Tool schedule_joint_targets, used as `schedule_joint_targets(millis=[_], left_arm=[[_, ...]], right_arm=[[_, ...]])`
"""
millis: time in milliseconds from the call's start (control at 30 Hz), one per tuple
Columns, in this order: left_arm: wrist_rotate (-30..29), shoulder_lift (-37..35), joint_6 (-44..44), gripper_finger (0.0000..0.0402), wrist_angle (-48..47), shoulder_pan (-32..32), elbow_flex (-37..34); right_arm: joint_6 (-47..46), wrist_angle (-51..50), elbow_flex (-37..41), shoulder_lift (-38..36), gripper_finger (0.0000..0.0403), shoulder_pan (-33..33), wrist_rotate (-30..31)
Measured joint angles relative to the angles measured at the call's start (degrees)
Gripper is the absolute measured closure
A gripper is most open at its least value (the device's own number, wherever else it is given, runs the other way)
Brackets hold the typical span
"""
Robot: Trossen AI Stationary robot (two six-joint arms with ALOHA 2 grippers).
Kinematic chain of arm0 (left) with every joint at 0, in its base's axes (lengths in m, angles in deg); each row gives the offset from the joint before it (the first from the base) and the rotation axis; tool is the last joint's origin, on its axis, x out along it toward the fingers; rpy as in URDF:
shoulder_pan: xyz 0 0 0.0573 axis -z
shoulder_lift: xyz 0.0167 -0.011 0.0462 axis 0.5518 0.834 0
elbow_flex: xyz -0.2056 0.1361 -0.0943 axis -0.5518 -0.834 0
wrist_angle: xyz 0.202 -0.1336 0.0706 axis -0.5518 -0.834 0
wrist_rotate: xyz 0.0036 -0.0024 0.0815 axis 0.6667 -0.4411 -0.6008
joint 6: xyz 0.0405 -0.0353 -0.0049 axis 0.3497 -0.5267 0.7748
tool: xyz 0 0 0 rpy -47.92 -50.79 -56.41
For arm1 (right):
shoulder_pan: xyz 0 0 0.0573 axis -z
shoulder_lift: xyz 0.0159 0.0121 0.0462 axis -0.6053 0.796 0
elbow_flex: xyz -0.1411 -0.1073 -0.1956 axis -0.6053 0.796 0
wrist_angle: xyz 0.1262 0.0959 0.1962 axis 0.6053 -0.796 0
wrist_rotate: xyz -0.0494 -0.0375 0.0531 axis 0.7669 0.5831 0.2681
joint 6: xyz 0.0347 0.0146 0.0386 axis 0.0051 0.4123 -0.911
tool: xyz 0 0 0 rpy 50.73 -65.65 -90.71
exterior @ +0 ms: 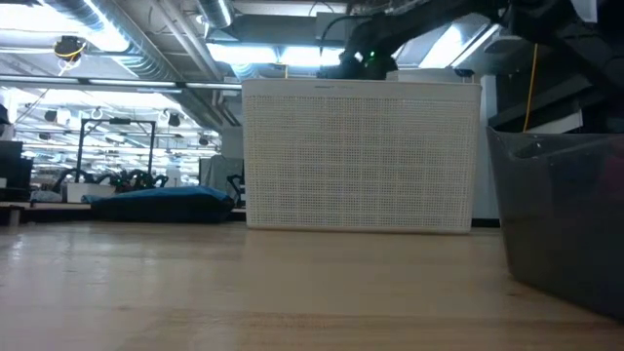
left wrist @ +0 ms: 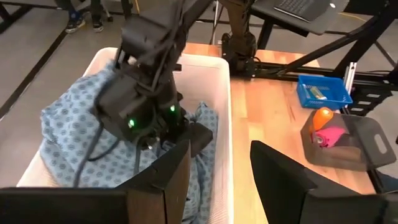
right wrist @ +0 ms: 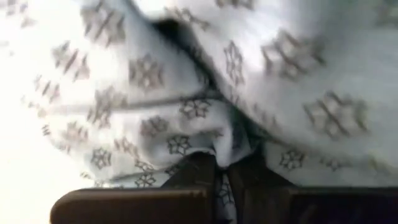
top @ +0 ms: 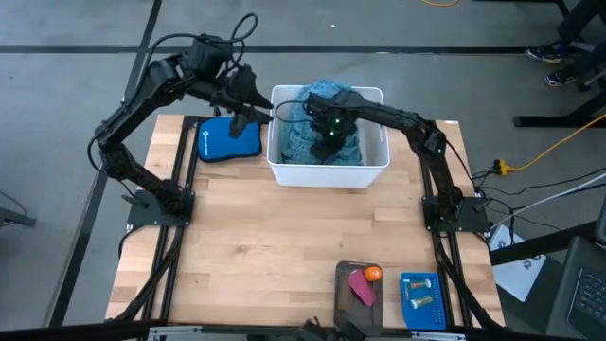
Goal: Pick & place medical supplies in basket/bin
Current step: Put the blue patient gown into the white bin
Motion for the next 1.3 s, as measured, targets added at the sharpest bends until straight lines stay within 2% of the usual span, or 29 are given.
schedule_joint_targets(millis=[167,267,433,700,833,967,1300], left_arm=[[-0.02,0.00,-0.88,0.0238,0.05,1.64,0.00],[-0.01,0.00,-1.77,0.0238,0.67,2.27,0.00],[-0.04,0.00,-2.98,0.0238,0.86,2.53,0.00],[-0.04,0.00,-3.14,0.0238,0.86,2.53,0.00],[-0.02,0.00,-3.09,0.0238,0.86,2.53,0.00],[-0.02,0.00,-3.02,0.0238,0.86,2.53,0.00],[-0.04,0.00,-1.07,0.0238,0.89,2.46,0.00]], right_arm=[[-0.81,0.02,0.00,-4.08,0.0396,-0.14,0.03],[-1.60,0.07,0.00,-6.69,0.0377,-0.75,1.75],[-1.73,0.07,-0.02,-9.10,0.0304,-2.20,2.14],[-0.67,-0.18,-0.02,-9.78,0.0154,-5.37,5.22],[-0.27,-1.68,-0.02,-9.96,0.0112,-5.69,6.16],[-1.13,-3.83,-0.04,-10.30,0.0106,-5.74,6.20],[-2.87,-4.47,-0.10,-17.29,0.0136,-5.79,6.21]])
